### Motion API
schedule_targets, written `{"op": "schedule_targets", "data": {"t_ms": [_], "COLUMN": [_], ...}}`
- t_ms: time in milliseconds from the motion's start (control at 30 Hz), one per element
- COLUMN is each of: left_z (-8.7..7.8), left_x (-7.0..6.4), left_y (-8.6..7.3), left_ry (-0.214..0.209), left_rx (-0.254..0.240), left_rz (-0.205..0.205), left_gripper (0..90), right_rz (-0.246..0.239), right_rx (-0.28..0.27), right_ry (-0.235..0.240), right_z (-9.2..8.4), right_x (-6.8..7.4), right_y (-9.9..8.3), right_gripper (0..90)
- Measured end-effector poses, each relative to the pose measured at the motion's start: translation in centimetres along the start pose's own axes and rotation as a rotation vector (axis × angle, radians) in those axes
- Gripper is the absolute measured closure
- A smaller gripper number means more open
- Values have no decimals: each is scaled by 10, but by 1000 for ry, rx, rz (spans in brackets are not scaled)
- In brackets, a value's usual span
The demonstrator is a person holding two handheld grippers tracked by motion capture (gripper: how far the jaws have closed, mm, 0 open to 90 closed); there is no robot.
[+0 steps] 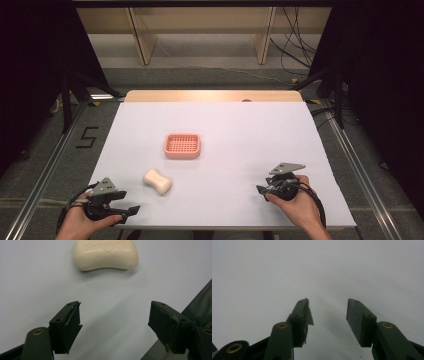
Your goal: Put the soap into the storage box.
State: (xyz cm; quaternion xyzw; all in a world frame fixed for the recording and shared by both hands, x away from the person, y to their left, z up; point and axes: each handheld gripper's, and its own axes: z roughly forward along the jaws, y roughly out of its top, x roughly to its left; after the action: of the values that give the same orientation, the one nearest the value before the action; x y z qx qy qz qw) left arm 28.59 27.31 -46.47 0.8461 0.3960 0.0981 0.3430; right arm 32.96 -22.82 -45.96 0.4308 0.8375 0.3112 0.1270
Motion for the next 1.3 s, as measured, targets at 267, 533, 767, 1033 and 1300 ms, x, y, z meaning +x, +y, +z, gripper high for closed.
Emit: {"op": "schedule_targets", "data": {"t_ms": [267, 533, 767, 1033, 1300], "left_z": [-4, -5, 3, 17, 32], "left_x": [7, 28, 28, 22, 19], "left_y": [23, 51, 67, 83, 99], "left_ry": [-5, -28, -75, -133, -125], "left_rx": [49, 138, 181, 281, 372], "left_rz": [104, 249, 355, 506, 633], "left_gripper": [258, 262, 264, 270, 280], "right_rz": [-9, 1, 9, 27, 0], "right_rx": [38, 42, 43, 32, 50], "right_ry": [10, 8, 6, -4, 0], "right_z": [-2, -3, -4, -4, -2], "right_x": [3, 4, 5, 4, 4], "right_y": [3, 2, -1, -6, -6], "right_gripper": [515, 506, 495, 495, 493]}}
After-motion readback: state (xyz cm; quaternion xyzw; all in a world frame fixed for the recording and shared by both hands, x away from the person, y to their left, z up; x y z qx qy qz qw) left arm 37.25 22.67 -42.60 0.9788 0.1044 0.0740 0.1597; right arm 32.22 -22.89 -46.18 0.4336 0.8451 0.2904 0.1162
